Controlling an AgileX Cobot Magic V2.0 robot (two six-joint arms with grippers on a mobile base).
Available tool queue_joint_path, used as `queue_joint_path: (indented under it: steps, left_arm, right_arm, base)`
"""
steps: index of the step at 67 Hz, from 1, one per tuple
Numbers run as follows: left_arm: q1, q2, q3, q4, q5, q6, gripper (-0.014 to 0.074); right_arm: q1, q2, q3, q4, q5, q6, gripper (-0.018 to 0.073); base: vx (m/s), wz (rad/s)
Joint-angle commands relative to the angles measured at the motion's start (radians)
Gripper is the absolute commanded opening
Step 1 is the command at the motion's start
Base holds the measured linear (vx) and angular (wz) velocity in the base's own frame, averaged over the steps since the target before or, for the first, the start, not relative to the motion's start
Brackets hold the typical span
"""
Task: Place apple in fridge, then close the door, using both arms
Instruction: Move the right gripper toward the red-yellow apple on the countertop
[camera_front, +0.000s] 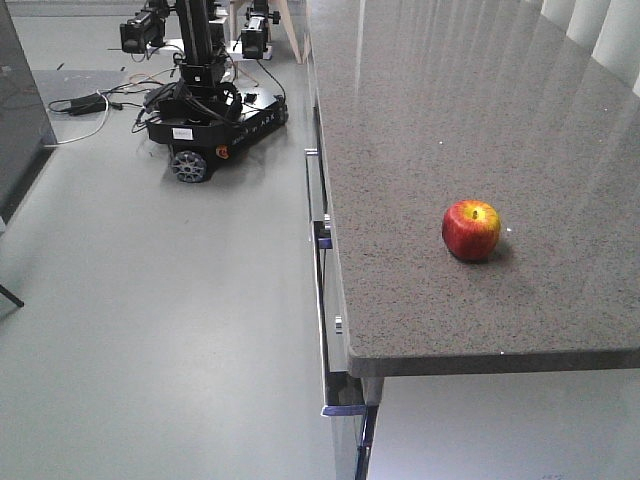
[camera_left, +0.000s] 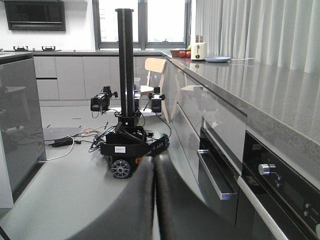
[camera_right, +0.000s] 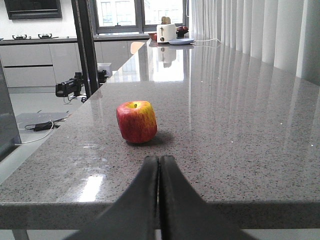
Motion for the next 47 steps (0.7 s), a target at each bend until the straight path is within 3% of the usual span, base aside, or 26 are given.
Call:
queue_joint_path:
  steps: [1, 39, 47]
  left_arm:
    - [0.001, -0.015, 0.028, -0.005, -0.077, -0.009, -0.0006]
    - [0.001, -0.015, 0.028, -0.005, -0.077, -0.009, -0.0006]
    - [0.001, -0.015, 0.028, -0.005, -0.077, -0.009, -0.0006]
  right_arm:
    - [-0.001, -0.006, 0.000, -0.008, -0.076, -0.003, -0.0002]
    - [-0.001, -0.006, 0.000, -0.008, -0.076, -0.005, -0.0002]
    - [-0.001, -0.006, -0.001, -0.012, -0.164, -0.026, -0.0002]
  base:
    - [0.00, 0.00]
    - [0.00, 0.00]
    - [0.00, 0.00]
